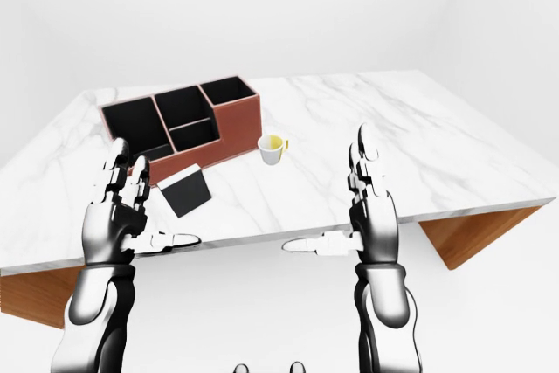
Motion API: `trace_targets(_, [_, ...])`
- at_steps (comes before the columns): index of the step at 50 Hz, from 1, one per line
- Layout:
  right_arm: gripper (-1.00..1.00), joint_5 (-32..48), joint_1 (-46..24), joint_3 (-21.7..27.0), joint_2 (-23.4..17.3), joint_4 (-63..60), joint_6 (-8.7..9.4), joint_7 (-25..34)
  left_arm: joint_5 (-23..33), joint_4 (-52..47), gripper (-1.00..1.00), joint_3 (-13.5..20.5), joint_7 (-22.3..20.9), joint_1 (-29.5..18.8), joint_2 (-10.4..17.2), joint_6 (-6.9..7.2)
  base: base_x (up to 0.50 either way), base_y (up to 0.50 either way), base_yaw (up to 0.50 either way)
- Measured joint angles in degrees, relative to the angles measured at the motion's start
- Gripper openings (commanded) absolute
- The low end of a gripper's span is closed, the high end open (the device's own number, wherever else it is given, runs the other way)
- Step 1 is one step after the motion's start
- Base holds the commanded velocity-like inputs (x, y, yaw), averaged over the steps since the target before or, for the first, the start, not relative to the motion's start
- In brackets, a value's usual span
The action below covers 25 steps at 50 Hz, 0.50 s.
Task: Pick up the book and place it in the front compartment of the caddy.
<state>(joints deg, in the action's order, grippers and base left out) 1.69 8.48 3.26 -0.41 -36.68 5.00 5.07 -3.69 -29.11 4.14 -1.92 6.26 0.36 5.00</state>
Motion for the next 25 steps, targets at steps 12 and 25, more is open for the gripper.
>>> trace_targets(12, [1.00, -0.14, -0.39, 0.10, -0.05, -0.49, 0.00, 0.22, -0.01, -0.81, 1.00, 0.05, 0.01, 0.12, -0.04, 0.00, 0.50, -0.07, 0.00])
trace_targets(25, [1.00, -0.21, -0.05, -0.01, 0.00, -0.65, 0.00, 0.40, -0.17, -1.49, 1.00, 0.34, -0.01, 0.01, 0.00, 0.00, 0.50, -0.07, 0.00])
